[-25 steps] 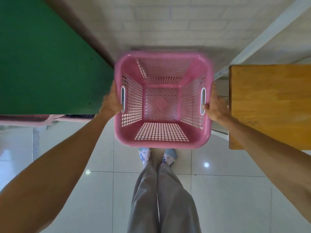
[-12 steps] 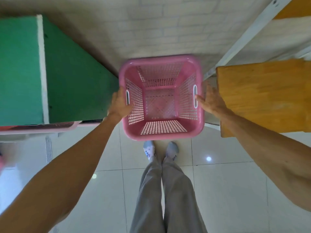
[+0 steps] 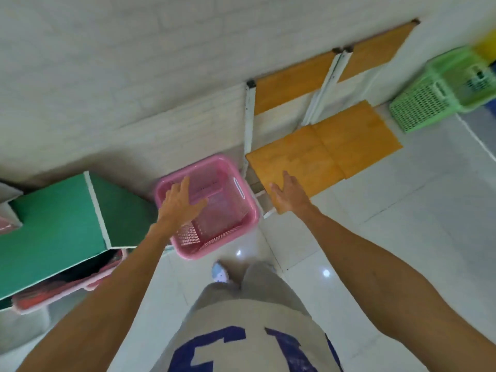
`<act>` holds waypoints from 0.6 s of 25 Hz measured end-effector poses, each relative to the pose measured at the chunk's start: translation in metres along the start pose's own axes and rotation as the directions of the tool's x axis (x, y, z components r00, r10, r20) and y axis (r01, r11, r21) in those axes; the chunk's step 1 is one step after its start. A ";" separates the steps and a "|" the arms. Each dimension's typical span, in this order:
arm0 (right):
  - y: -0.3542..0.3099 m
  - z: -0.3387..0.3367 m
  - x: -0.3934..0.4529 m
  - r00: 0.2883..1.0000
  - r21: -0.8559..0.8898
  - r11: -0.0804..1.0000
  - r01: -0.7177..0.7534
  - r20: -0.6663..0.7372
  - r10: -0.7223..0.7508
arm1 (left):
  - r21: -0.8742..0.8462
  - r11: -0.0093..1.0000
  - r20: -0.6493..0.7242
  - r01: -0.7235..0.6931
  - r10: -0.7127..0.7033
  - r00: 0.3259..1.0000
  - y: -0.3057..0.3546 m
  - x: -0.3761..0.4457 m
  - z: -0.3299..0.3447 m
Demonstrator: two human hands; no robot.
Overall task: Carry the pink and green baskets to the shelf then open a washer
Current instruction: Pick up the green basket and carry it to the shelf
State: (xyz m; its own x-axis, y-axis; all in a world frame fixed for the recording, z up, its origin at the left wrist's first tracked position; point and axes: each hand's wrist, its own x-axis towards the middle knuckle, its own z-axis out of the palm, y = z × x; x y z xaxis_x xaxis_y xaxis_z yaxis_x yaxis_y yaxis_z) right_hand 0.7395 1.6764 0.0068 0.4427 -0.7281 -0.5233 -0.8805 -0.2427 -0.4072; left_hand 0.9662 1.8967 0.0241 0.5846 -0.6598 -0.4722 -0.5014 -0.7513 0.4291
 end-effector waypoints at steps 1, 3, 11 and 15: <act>0.014 -0.015 -0.006 0.999 0.025 0.999 -0.027 -0.035 0.028 | 0.043 0.998 0.009 -0.054 0.054 0.999 0.019 0.007 -0.009; 0.045 -0.049 -0.017 0.990 0.071 0.994 -0.082 -0.105 0.089 | 0.129 0.979 0.030 -0.156 0.153 0.988 0.069 0.021 -0.024; 0.229 -0.193 -0.068 0.905 0.132 0.961 -0.241 -0.327 0.272 | 0.305 0.869 0.161 -0.389 0.356 0.921 0.284 0.034 0.012; 0.329 -0.264 -0.072 0.886 0.151 0.955 -0.254 -0.361 0.292 | 0.343 0.822 0.144 -0.456 0.433 0.890 0.396 0.030 0.069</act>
State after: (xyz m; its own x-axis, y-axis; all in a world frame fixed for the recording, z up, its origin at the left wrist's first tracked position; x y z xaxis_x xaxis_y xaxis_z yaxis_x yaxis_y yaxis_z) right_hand 0.3731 1.4799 0.1080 0.0738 -0.9470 -0.3125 -0.9281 0.0495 -0.3690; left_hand 0.7413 1.5780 0.1272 0.2109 -0.9147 -0.3448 -0.8969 -0.3214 0.3039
